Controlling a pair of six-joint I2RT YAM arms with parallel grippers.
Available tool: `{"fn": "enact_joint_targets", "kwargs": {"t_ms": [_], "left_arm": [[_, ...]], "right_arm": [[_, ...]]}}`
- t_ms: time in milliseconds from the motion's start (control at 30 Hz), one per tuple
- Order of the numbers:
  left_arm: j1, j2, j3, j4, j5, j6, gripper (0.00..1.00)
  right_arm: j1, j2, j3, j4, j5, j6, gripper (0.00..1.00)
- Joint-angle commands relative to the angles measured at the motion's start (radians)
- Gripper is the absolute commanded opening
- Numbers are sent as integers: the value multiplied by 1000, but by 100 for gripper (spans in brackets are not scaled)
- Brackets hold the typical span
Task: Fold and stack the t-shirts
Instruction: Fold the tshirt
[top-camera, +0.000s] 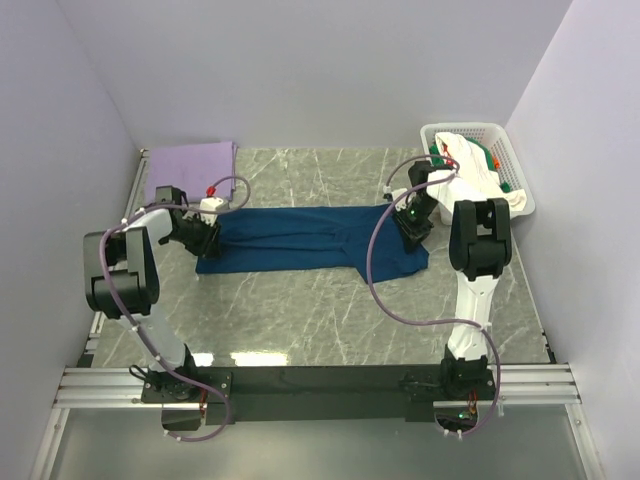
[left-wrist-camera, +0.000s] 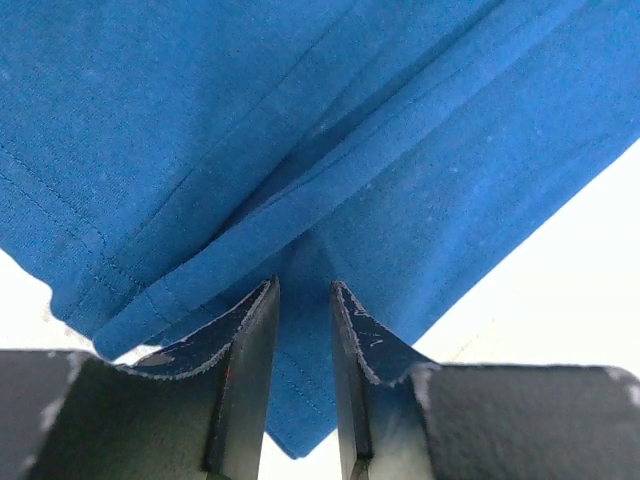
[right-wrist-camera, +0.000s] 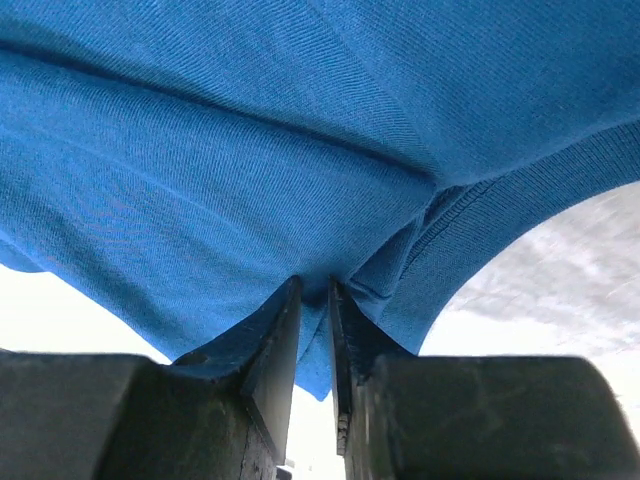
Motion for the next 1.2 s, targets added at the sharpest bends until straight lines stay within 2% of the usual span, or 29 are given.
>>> {"fn": "enact_joint_targets", "kwargs": {"t_ms": [0, 167, 267, 367, 400, 500, 600, 733, 800, 833, 867, 900, 933, 967, 1000, 1033, 1167], "left_arm": [[-3, -21, -82, -110, -111, 65, 33], [-3, -106, -156, -195, -133, 129, 32], [-3, -182, -193, -222, -136, 145, 33], [-3, -227, -191, -243, -109, 158, 38], [-3, -234, -184, -263, -92, 160, 39], [-2, -248, -128, -306, -21, 172, 44], [-3, -271, -78, -343, 78, 207, 50], [-3, -331, -55, -378, 212, 296, 60], [-19, -408, -61, -360, 325, 333, 64], [-60, -449, -94, -313, 345, 295, 65], [-93, -534, -122, -171, 353, 266, 65], [-130, -573, -151, -100, 338, 240, 65], [-245, -605, -203, -37, 323, 215, 62], [-303, -645, -226, 87, 301, 206, 61], [-368, -653, -245, 146, 268, 189, 60], [-496, -653, -271, 203, 213, 169, 59], [-791, -527, -269, 364, 122, 152, 57]], "right_arm": [[11, -7, -71, -22, 68, -9, 24], [9, -103, -208, -35, 85, -52, 24], [11, -180, -260, -58, 36, -76, 25], [9, -299, -271, -79, -49, -131, 30], [9, -341, -276, -79, -70, -153, 35], [23, -494, -318, -70, -96, -250, 43], [70, -628, -419, -18, -24, -323, 46], [126, -789, -664, 167, 99, -424, 48], [130, -858, -725, 218, 117, -457, 52], [130, -905, -774, 258, 111, -490, 52], [127, -938, -800, 278, 105, -516, 52], [121, -974, -831, 298, 87, -550, 52], [89, -1055, -887, 335, 58, -640, 52], [69, -1094, -915, 350, -11, -696, 53], [52, -1131, -944, 373, -27, -742, 57], [37, -1174, -992, 399, -36, -835, 57], [-78, -1214, -1038, 383, -188, -1096, 58]]}}
